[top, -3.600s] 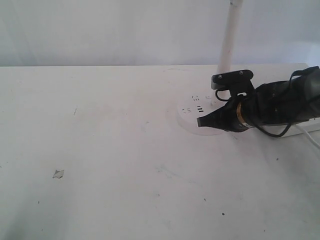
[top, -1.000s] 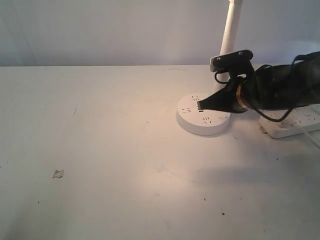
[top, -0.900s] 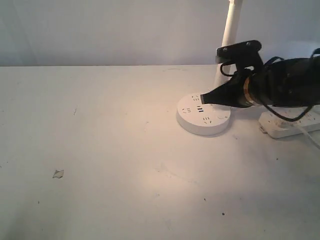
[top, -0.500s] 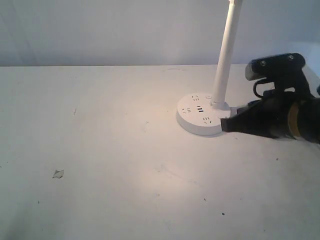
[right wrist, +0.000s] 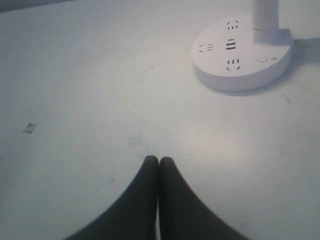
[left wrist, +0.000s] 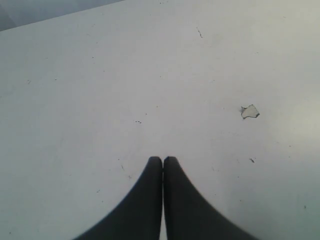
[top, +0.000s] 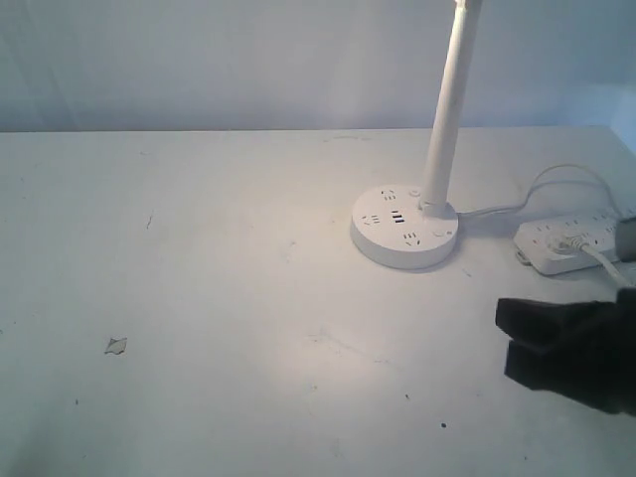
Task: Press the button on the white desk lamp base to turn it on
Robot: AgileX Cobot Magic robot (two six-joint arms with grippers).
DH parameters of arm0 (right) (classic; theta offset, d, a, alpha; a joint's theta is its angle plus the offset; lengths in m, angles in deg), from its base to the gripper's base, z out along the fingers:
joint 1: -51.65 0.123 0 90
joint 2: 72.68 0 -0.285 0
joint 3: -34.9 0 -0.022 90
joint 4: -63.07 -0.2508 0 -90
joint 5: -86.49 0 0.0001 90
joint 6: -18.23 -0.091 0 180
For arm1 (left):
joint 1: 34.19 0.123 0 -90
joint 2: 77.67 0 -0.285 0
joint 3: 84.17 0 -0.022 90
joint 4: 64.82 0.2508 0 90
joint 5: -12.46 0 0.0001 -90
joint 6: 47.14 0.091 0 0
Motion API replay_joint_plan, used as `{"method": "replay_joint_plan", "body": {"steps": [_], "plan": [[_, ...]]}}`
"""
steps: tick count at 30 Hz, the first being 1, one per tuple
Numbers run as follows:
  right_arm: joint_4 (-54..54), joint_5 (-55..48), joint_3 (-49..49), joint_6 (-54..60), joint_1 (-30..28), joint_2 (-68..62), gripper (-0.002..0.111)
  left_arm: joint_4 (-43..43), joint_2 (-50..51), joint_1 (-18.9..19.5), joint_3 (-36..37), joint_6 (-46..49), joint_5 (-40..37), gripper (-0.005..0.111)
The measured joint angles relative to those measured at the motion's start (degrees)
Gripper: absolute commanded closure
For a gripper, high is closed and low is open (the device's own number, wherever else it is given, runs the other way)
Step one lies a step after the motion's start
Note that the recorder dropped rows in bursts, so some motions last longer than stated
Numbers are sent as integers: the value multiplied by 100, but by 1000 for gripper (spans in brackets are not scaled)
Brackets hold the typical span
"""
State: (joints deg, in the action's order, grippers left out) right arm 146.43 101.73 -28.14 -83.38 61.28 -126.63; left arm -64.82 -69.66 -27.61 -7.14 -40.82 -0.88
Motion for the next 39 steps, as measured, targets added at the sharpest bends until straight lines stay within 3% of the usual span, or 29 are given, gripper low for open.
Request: {"method": "replay_joint_plan", "body": {"steps": [11, 20, 28, 35, 39], "plan": [[0, 138, -1363, -785, 0, 2266, 108, 0, 0, 0, 0, 0, 0, 107], [10, -1443, -1386, -512, 0, 3554, 108, 0, 0, 0, 0, 0, 0, 107], [123, -1651, -1386, -384, 0, 3941, 108, 0, 0, 0, 0, 0, 0, 107], [606, -1798, -1386, 768, 0, 3941, 108, 0, 0, 0, 0, 0, 0, 107], [185, -1871, -1386, 945, 0, 3941, 108, 0, 0, 0, 0, 0, 0, 107]]}}
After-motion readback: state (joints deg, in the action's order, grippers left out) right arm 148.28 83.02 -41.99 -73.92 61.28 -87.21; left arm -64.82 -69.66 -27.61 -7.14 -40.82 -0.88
